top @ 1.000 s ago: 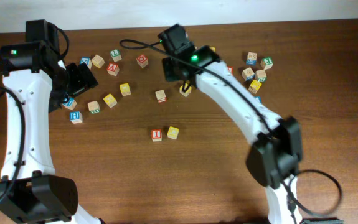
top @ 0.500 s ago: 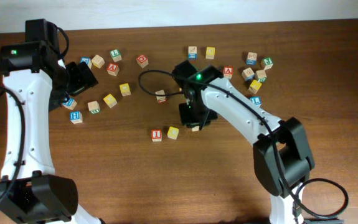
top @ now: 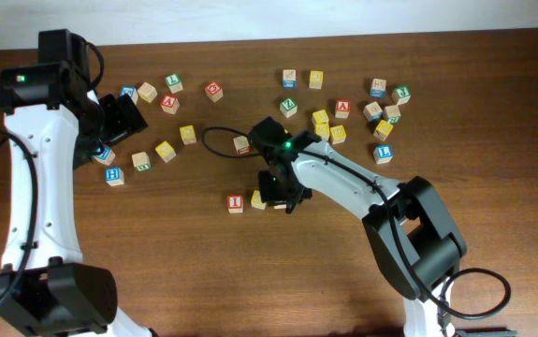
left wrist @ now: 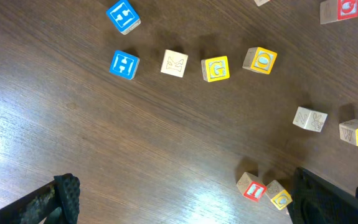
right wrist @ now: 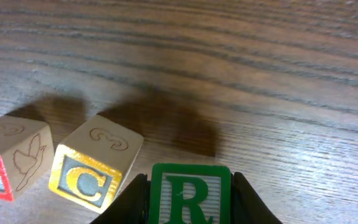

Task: Spell out ICRA
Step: 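Carry the 'R' block right of the 'C' block and release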

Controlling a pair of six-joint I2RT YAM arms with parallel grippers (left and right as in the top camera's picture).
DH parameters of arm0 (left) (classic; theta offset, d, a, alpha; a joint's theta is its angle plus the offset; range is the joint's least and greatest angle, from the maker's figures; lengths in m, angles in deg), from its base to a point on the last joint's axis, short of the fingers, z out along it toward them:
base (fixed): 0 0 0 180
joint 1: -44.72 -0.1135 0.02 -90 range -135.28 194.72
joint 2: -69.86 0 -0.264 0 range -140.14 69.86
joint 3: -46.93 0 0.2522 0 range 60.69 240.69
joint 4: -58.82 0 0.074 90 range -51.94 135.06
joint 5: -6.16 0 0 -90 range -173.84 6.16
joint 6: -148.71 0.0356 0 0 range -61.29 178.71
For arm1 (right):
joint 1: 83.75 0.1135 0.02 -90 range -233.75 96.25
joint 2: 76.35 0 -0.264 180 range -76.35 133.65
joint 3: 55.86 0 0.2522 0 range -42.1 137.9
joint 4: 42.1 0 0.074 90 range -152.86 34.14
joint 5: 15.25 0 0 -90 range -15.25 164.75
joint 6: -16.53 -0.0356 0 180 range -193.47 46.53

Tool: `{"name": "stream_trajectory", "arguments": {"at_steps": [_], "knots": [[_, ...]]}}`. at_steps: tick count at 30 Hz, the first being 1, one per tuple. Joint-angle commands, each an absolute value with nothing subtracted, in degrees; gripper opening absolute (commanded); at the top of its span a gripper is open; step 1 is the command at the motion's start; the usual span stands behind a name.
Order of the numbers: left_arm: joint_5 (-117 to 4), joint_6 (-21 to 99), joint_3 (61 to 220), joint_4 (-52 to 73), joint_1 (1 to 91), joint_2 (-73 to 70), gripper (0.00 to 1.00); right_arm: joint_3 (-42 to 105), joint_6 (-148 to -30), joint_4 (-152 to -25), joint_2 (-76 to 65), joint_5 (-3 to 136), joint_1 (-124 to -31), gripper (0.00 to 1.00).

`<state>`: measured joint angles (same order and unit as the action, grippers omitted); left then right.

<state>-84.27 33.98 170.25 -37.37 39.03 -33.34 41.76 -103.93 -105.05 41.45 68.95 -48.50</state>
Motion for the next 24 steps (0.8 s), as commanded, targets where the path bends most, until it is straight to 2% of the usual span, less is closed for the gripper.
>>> {"name": "stream_trajectory", "arguments": {"at_steps": [1, 8, 10, 13, 20, 24], "knots": [[-84.07, 33.26, 170.22, -37.50, 39.07, -33.43, 0.99, 41.50, -104.43, -104.18, 41.37, 72.73, -48.50, 0.27], [-84.07, 33.26, 170.22, -37.55, 39.09, -33.43, 0.99, 41.47, -104.41, -101.47, 41.37, 76.12, -48.50, 0.28], [-84.07, 33.26, 170.22, -37.72, 39.07, -33.43, 0.99, 41.43, -104.41, -102.12, 41.37, 76.05, -48.44, 0.34], [-84.09, 33.26, 170.22, -37.66, 39.69, -33.43, 0.99, 41.43, -104.41, -103.44, 41.37, 75.83, -48.46, 0.37], [-84.09, 33.26, 170.22, -37.74, 39.71, -33.43, 0.99, 41.54, -104.47, -103.33, 41.32, 74.37, -48.57, 0.36], [-84.31, 33.26, 170.22, -37.77, 39.69, -33.40, 0.99, 47.64, -104.41, -106.32, 39.70, 74.98, -49.09, 0.36]]}}
